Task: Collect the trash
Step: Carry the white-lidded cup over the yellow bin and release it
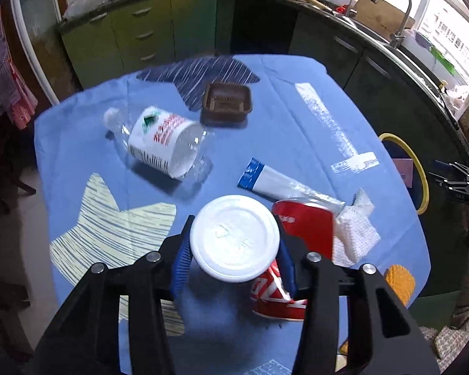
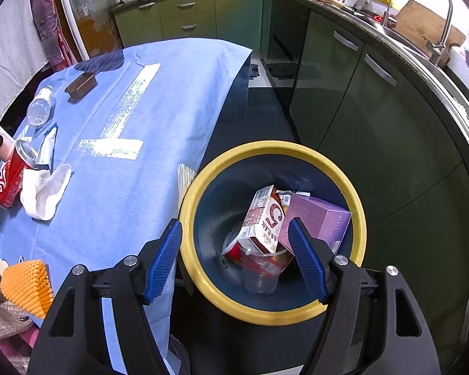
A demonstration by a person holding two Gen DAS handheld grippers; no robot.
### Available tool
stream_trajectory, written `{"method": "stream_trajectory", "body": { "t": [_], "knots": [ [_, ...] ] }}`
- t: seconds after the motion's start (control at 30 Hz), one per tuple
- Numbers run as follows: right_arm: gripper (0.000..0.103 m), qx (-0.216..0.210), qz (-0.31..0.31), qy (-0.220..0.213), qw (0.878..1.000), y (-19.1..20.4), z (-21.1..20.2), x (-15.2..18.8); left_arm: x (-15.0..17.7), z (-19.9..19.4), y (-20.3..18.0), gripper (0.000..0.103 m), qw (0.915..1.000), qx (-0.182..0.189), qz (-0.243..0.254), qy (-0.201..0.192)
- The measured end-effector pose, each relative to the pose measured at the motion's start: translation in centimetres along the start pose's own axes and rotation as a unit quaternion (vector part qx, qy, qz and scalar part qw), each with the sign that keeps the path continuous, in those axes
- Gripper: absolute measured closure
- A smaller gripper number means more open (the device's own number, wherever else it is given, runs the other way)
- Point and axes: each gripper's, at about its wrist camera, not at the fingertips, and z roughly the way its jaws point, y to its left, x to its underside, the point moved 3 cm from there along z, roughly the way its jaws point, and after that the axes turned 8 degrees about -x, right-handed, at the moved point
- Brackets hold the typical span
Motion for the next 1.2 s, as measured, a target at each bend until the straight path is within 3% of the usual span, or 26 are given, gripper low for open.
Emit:
{"method": "stream_trajectory", "body": {
  "t": [0.1, 0.3, 0.53, 0.73, 0.93, 1.07, 1.2],
  "knots": [
    [0.033, 0.002, 0.008, -0.009, 1.0, -0.5, -0.9, 0.2, -0.8, -1.6, -1.5, 0.058, 0.9997, 0.005, 0.022, -0.008],
    [0.033, 0.008, 0.018, -0.023, 1.0, -1.7, -2.7, 1.2, -3.8, -4.4, -8.2, 0.058, 0.9943, 0.055, 0.088, -0.026],
    [0.033, 0.014, 0.04, -0.032, 0.999, -4.1, -4.8, 3.7, -7.5, -5.0, -19.9, 0.058, 0.9764, 0.12, 0.174, -0.043],
    [0.033, 0.019, 0.07, -0.038, 0.997, -6.9, -6.7, 6.3, -9.2, -1.3, -30.8, 0.058, 0.9601, 0.163, 0.227, -0.015],
    [0.033, 0.018, 0.094, -0.034, 0.995, -8.9, -7.5, 9.1, -10.2, 5.8, -37.9, 0.058, 0.9581, 0.152, 0.242, 0.026],
    [0.033, 0.015, 0.099, -0.031, 0.995, -9.1, -7.8, 10.4, -9.8, 9.5, -39.6, 0.057, 0.9599, 0.123, 0.246, 0.053],
    [0.033, 0.014, 0.098, -0.033, 0.995, -8.8, -8.1, 10.5, -9.9, 10.7, -39.4, 0.048, 0.9644, 0.101, 0.237, 0.06]
  ]
}}
